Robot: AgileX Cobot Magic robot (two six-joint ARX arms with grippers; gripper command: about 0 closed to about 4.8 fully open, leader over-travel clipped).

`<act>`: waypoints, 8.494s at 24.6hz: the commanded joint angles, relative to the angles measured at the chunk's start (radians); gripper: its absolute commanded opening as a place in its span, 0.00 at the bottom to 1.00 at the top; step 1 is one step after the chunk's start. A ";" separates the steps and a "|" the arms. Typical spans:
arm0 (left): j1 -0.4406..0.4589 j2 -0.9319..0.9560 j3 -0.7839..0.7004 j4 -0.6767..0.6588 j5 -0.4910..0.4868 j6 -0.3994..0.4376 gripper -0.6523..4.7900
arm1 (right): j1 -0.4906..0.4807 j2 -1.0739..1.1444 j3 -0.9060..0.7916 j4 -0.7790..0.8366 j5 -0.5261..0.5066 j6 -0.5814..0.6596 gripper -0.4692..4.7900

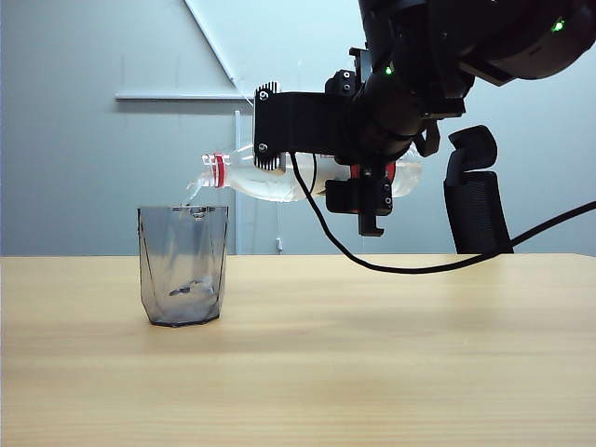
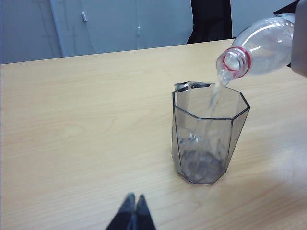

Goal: Pick up the mineral water bottle on the table and pour water into the mug until it's half full.

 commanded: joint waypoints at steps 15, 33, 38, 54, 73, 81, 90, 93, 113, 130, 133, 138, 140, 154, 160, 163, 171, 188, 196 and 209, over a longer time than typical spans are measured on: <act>0.000 0.000 0.002 0.013 0.002 -0.003 0.12 | 0.002 -0.011 0.011 0.055 0.029 -0.030 0.70; 0.000 0.000 0.002 0.013 0.002 -0.003 0.12 | 0.002 -0.011 0.011 0.055 0.029 -0.049 0.70; 0.000 0.000 0.002 0.013 0.002 -0.003 0.12 | 0.003 -0.011 0.011 0.054 0.028 -0.049 0.70; 0.000 0.000 0.002 0.013 0.002 -0.003 0.12 | 0.030 -0.011 0.011 -0.032 0.025 0.270 0.70; 0.000 0.000 0.002 0.013 0.001 -0.003 0.12 | -0.030 -0.093 -0.133 0.068 -0.161 1.473 0.71; 0.000 0.000 0.002 0.013 0.002 -0.003 0.12 | -0.075 -0.090 -0.336 0.384 -0.159 1.598 0.71; 0.000 0.000 0.002 0.013 0.002 -0.003 0.12 | -0.080 -0.071 -0.352 0.406 -0.161 1.616 0.71; 0.000 0.000 0.002 0.013 0.002 -0.003 0.12 | -0.080 -0.057 -0.352 0.410 -0.161 1.617 0.71; 0.000 0.000 0.002 0.013 0.002 -0.003 0.12 | -0.079 -0.042 -0.357 0.353 -0.204 1.657 1.00; 0.000 0.000 0.002 0.013 0.002 -0.003 0.12 | -0.079 -0.079 -0.548 0.410 -0.224 1.880 1.00; 0.000 0.000 0.002 0.013 0.002 -0.003 0.12 | -0.079 -0.103 -0.588 0.409 -0.266 1.926 1.00; 0.003 0.000 0.002 0.013 0.002 -0.003 0.12 | -0.079 -0.171 -0.650 0.410 -0.349 1.987 1.00; 0.014 0.000 0.002 0.013 0.003 -0.003 0.12 | -0.079 -0.201 -0.666 0.413 -0.397 2.005 1.00; 0.370 0.000 0.002 0.013 0.002 -0.003 0.12 | -0.080 -0.579 -0.719 0.295 -0.495 1.997 0.08; 0.370 0.000 0.002 0.013 0.002 -0.003 0.12 | -0.081 -0.745 -0.719 0.130 -0.458 1.897 0.08; 0.370 0.000 0.002 0.013 0.002 -0.003 0.12 | -0.081 -0.811 -0.719 0.057 -0.403 1.891 0.08; 0.370 0.000 0.002 0.013 0.002 -0.003 0.12 | -0.081 -0.850 -0.719 0.033 -0.384 1.892 0.09; 0.370 0.000 0.002 0.013 0.002 -0.003 0.12 | -0.113 -0.979 -0.719 -0.174 -0.171 1.688 0.09; 0.369 0.000 0.002 0.013 0.002 -0.003 0.12 | -0.361 -1.327 -0.720 -0.489 -0.130 1.525 0.09; 0.369 0.000 0.002 0.013 0.002 -0.003 0.12 | -0.694 -1.575 -0.769 -0.615 -0.327 1.500 0.09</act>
